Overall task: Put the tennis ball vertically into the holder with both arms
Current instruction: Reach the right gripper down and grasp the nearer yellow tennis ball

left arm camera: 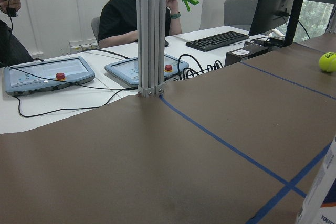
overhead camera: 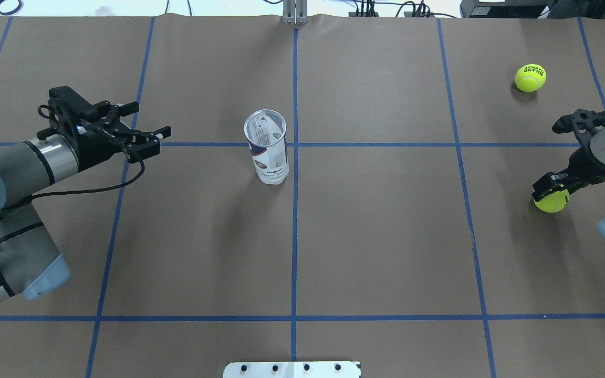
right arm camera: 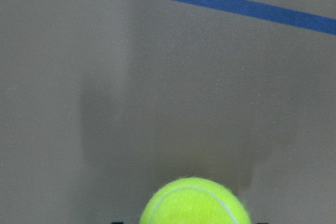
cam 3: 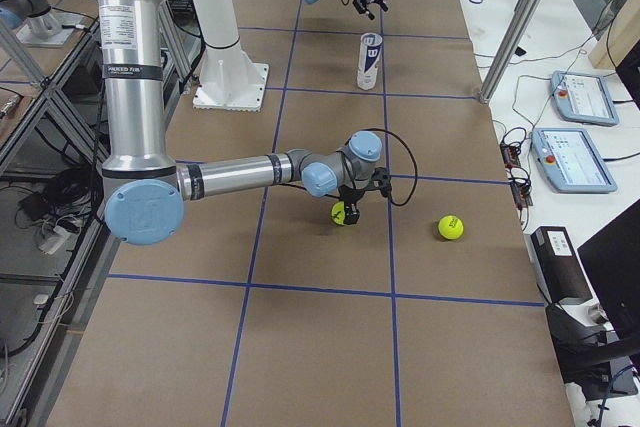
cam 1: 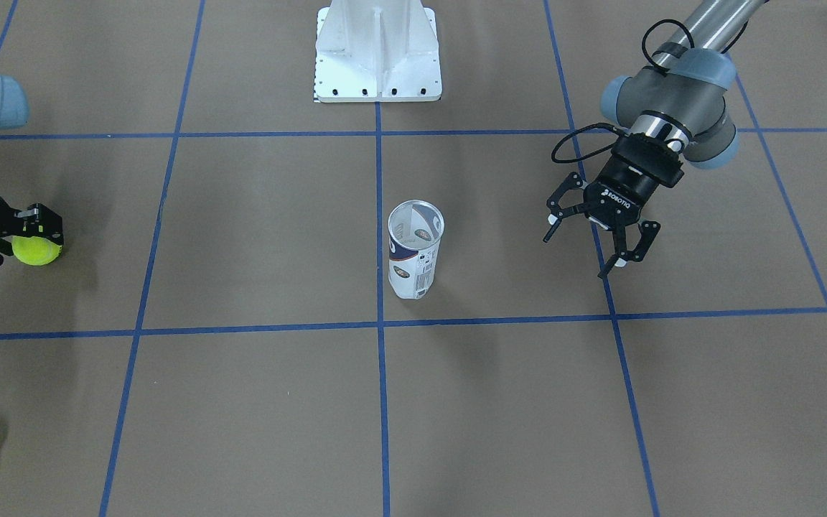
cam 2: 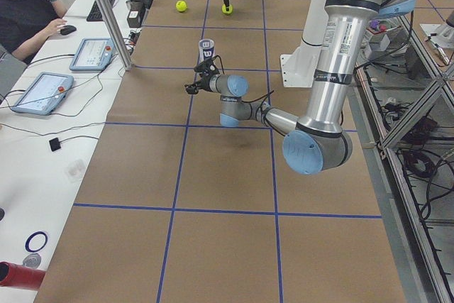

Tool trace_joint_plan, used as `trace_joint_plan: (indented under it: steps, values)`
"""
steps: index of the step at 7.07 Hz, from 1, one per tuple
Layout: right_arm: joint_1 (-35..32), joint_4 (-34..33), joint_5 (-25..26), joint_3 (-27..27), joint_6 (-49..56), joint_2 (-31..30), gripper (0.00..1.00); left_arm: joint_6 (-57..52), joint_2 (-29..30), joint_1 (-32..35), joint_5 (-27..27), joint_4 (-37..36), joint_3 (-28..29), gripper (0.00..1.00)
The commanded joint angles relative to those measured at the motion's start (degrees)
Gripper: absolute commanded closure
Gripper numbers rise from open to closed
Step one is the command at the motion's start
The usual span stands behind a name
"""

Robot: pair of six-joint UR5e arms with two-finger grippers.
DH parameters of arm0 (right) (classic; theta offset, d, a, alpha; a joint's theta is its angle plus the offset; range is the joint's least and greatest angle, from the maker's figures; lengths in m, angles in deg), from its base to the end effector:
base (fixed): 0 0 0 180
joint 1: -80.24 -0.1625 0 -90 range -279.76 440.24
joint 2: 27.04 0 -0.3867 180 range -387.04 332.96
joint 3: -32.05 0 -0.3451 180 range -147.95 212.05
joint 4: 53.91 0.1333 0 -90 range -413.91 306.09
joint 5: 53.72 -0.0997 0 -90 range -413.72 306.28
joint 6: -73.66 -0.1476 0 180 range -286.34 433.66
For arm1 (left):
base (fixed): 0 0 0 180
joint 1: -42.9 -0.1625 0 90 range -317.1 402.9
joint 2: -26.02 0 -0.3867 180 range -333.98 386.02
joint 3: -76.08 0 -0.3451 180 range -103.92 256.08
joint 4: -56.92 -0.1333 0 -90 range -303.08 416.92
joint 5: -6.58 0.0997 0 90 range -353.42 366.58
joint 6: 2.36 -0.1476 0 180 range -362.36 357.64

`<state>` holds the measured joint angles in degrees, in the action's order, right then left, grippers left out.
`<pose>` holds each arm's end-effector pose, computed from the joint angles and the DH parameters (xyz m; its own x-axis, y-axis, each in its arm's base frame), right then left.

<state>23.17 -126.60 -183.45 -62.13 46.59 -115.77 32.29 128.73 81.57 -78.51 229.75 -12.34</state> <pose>-0.2326 -0.4307 0.5824 0.6832 -0.2049 0.7009 0.2138 0.9739 0.0763 0.3488 -0.4660 0.3635 0.5363 0.6206 -0.5721 0.4362 0.3764 0.8173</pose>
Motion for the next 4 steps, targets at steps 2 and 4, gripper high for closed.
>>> trace_joint_plan:
  steps: [2,4]
  values:
    - [-2.5,-0.5,-4.4,-4.0,-0.1,0.3,1.00,0.1,1.4,-0.2,0.0,-0.1,0.6,0.01]
    - [-8.6,0.0,-11.1,-4.2,-0.8,3.6,1.00,0.2,3.8,-0.3,0.1,-0.4,4.1,0.01]
